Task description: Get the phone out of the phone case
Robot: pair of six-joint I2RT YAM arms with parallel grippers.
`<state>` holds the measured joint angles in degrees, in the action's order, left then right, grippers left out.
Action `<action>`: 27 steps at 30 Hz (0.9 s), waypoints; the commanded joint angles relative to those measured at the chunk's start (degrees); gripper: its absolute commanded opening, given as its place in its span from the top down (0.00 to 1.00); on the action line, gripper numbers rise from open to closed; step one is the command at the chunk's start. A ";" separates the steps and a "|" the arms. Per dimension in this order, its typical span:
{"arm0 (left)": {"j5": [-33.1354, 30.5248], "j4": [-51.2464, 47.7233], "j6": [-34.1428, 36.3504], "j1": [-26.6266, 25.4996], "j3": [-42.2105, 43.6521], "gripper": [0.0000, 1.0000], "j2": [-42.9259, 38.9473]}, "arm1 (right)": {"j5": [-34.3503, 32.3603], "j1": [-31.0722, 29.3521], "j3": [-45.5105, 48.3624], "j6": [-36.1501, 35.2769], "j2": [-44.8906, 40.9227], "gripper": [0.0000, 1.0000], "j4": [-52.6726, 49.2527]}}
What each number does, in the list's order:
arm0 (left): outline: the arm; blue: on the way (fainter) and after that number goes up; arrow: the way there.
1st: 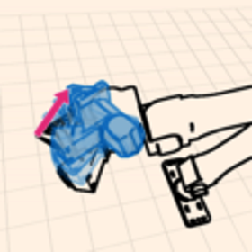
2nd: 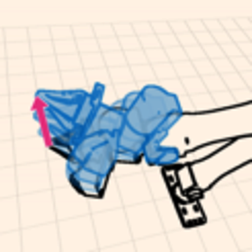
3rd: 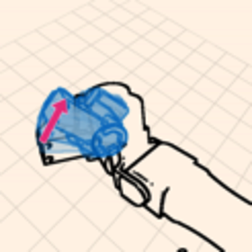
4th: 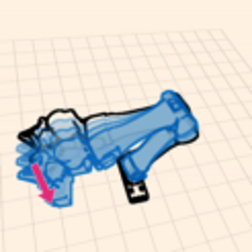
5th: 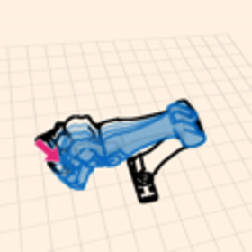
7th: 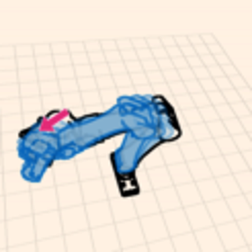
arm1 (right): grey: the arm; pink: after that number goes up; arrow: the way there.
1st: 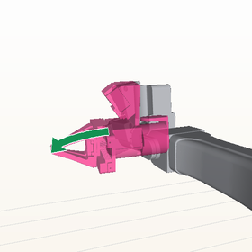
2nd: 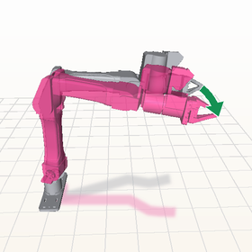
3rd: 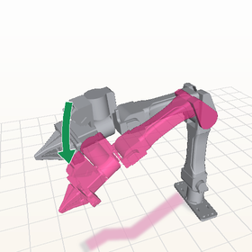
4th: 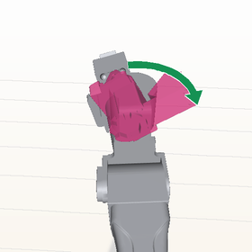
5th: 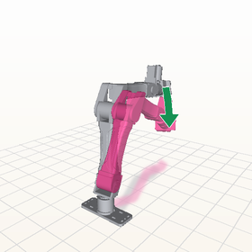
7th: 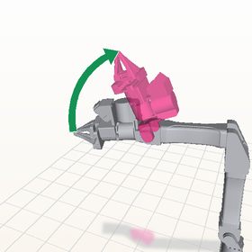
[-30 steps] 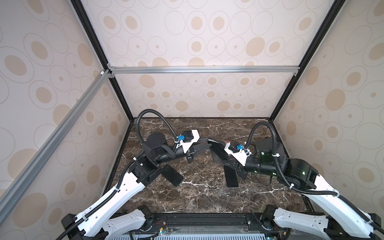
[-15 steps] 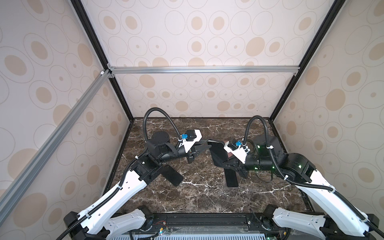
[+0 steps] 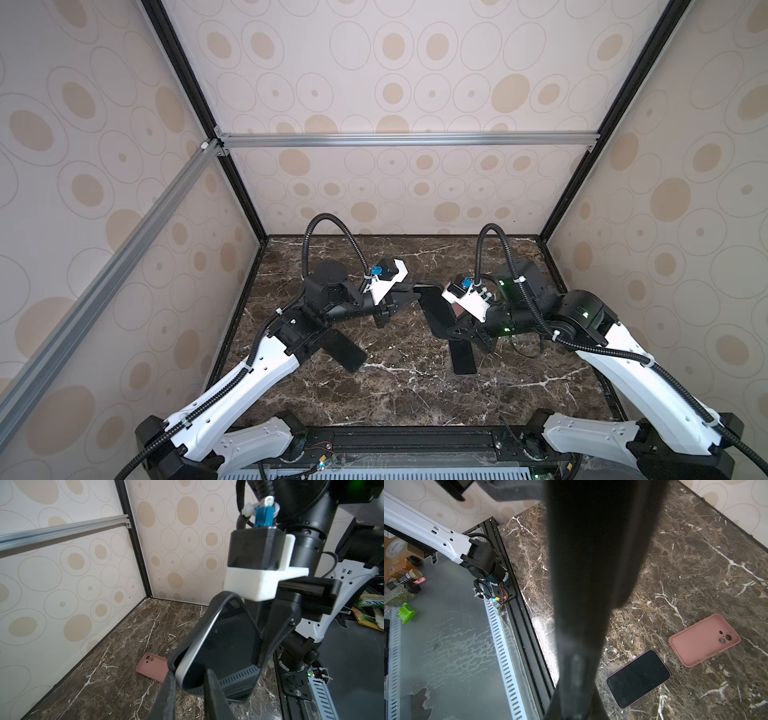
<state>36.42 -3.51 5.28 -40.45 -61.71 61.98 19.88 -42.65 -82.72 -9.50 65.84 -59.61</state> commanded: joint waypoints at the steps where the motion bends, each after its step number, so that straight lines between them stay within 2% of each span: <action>1: 24.27 3.63 -0.06 -6.00 -0.18 0.78 0.45 | 5.69 -1.43 -0.39 -6.72 4.34 1.00 15.34; 10: 27.16 3.89 -0.88 -5.92 -0.58 0.78 0.43 | 2.22 -1.40 1.77 -13.91 2.91 1.00 13.89; 18: 29.55 3.60 -1.07 -5.89 -0.57 0.77 0.88 | 2.98 -1.34 0.97 -15.53 2.67 1.00 12.93; 23: 27.27 9.89 -5.08 -5.91 2.65 0.78 -1.09 | 13.07 1.74 4.55 -9.59 -0.91 1.00 20.91; 27: 23.92 31.12 -19.32 -5.87 9.98 0.74 -3.90 | 23.59 5.78 9.57 -1.88 -4.57 1.00 32.63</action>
<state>53.32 11.79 -4.78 -42.28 -55.35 59.24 34.74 -39.33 -74.11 -21.28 61.45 -49.52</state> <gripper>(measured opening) 0.253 0.118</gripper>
